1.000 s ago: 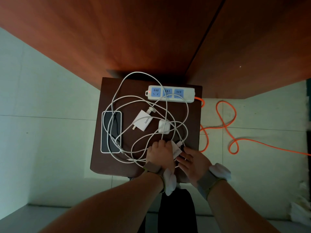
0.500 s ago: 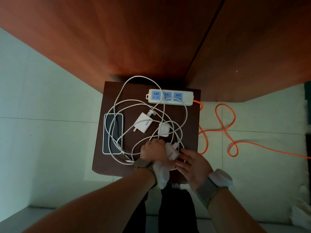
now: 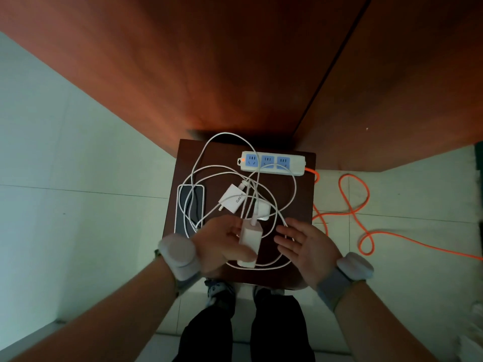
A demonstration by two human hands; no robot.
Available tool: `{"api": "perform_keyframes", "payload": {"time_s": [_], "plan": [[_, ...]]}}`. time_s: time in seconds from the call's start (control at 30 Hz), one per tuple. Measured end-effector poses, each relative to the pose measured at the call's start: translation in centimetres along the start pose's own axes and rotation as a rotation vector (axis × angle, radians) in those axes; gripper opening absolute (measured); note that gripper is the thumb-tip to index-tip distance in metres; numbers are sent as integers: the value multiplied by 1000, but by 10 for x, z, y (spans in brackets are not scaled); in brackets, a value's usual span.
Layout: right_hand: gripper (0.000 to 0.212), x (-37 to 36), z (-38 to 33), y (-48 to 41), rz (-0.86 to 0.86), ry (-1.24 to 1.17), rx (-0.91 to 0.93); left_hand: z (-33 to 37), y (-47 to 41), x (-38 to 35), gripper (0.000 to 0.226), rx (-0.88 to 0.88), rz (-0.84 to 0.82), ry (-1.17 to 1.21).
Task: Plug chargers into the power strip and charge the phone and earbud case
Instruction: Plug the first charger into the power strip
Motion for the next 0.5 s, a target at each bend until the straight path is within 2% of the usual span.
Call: {"api": "perform_keyframes", "payload": {"time_s": [0.13,0.3,0.5], "plan": [[29,-2,-13,1,6,13,29,23,17,21,55,-80,-68,190],[30,-1,-25,-1,9,37,46,37,28,57,71,-173,-29,448],[28,4,-38,-9,35,110,61,47,24,74,64,-223,-37,616]]}}
Point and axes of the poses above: each hand's wrist, its own y-axis away from the middle knuckle, its own x-axis out of the back of the hand, z = x × y, the point moved 8 cm from there along -y, towards the middle knuckle, and after that the axes turned 1 degree about -x, right-handed, at the moved point
